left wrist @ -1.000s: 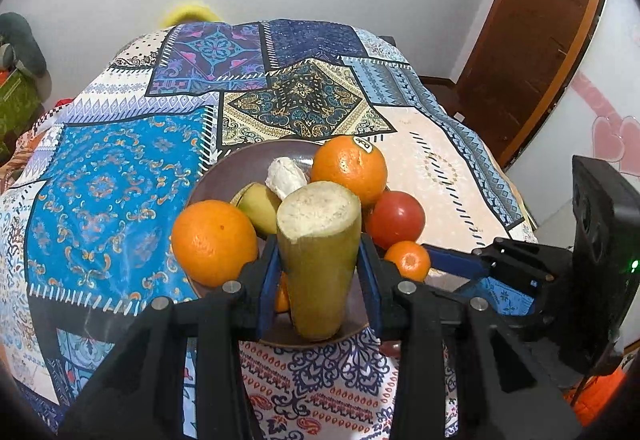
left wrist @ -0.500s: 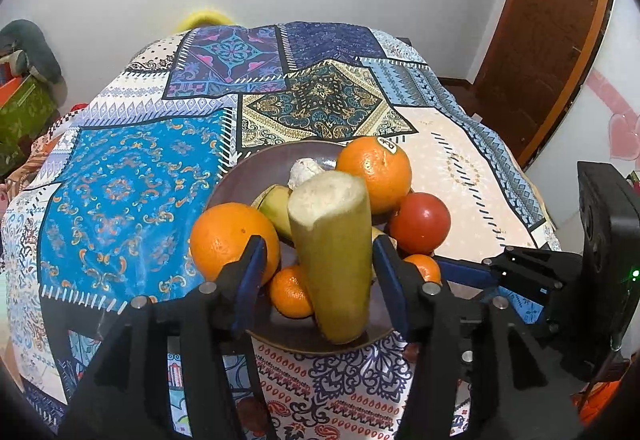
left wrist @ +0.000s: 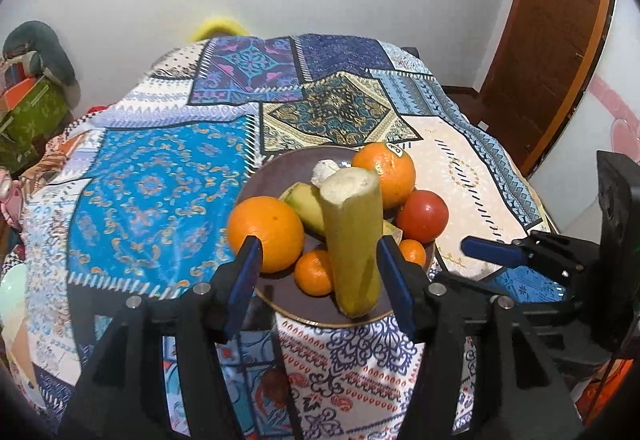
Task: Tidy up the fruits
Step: 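Stand the sugarcane upright on the plate with the left tool while the right tool releases the tangerine, then withdraw both tools from the plate toward the red dates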
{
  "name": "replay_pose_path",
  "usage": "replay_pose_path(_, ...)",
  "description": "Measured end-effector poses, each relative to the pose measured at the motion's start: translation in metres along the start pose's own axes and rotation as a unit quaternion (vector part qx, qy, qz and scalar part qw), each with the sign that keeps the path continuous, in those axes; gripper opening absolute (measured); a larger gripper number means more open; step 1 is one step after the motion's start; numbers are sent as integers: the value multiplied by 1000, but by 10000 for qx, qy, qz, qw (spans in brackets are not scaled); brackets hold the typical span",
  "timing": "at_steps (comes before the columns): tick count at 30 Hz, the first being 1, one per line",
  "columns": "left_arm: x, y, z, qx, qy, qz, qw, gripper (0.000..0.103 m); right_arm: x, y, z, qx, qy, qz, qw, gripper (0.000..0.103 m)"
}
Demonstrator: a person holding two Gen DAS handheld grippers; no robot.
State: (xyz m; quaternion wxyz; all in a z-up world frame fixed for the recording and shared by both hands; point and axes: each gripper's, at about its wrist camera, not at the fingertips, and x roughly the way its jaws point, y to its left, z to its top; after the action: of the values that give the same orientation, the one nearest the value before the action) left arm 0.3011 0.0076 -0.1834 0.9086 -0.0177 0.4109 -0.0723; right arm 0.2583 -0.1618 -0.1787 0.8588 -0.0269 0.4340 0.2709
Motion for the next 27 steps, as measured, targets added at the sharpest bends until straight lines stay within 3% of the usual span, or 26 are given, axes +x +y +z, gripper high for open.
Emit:
replay_pose_path(14, -57, 16, -31, -52, -108, 298, 9995, 62, -53, 27, -9, -162, -329, -173, 9992, 42)
replay_pose_path(27, -27, 37, -85, -86, 768, 306, 9965, 62, -46, 33, -35, -130, -51, -302, 9994, 47)
